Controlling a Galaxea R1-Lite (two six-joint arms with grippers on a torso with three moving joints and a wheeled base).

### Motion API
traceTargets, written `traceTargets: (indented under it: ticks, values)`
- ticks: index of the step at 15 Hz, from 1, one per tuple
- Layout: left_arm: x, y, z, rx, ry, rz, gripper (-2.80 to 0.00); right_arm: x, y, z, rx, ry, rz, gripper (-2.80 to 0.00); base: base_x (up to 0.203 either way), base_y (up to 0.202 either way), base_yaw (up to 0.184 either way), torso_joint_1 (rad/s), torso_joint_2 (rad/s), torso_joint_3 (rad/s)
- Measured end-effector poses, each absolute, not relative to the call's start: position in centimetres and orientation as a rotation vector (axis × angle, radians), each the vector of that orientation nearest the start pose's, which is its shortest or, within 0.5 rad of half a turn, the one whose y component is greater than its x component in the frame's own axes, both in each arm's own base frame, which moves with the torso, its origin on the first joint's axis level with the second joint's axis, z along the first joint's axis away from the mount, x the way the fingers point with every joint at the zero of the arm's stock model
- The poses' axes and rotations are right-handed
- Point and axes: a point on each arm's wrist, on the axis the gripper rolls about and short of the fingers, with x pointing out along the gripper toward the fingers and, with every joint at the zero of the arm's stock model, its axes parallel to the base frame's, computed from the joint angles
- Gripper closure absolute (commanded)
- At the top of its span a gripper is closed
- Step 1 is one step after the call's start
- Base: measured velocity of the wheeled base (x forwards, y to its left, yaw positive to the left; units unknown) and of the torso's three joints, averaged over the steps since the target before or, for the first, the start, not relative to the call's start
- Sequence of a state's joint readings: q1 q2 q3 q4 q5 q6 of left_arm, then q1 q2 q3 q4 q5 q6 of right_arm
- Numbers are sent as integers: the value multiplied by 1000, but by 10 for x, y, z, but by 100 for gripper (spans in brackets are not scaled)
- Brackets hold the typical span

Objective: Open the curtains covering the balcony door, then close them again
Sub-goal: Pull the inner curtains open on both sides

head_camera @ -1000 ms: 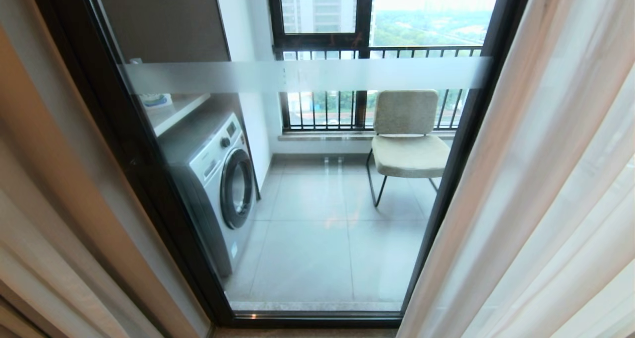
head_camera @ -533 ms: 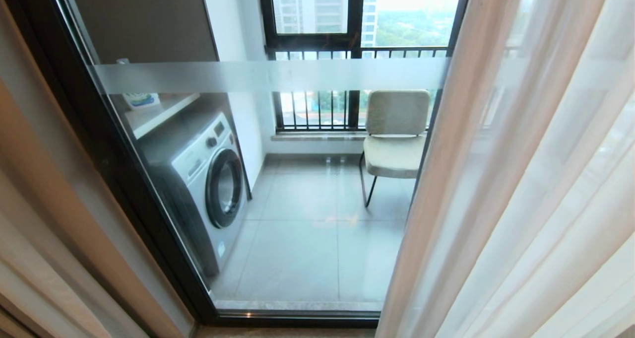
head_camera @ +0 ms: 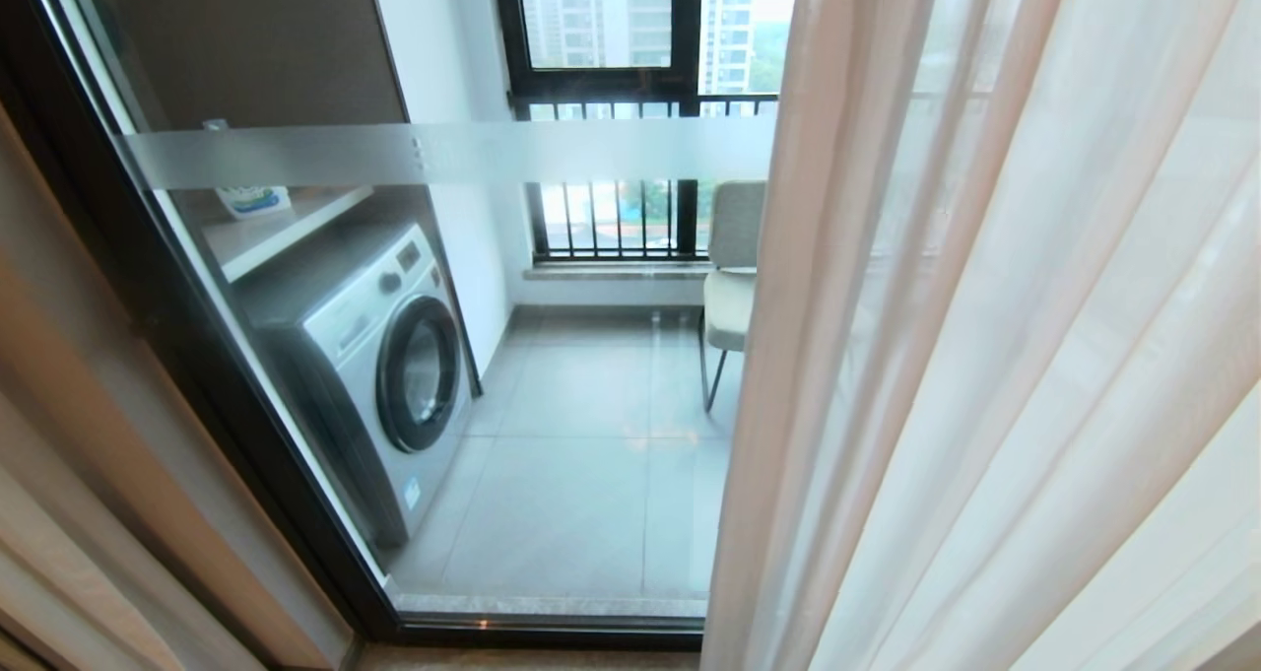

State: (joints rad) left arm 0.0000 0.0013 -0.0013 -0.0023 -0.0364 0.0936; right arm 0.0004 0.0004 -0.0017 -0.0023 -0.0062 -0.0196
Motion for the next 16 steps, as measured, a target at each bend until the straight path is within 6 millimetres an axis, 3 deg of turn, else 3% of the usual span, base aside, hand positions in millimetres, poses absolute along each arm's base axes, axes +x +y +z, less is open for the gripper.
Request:
traceTargets:
  ticks: [16]
  values:
    - [-23,-1,76,92,-4,-35,0,-23,0,76,-18,-3,-3,0,0,0,0,0,0,0]
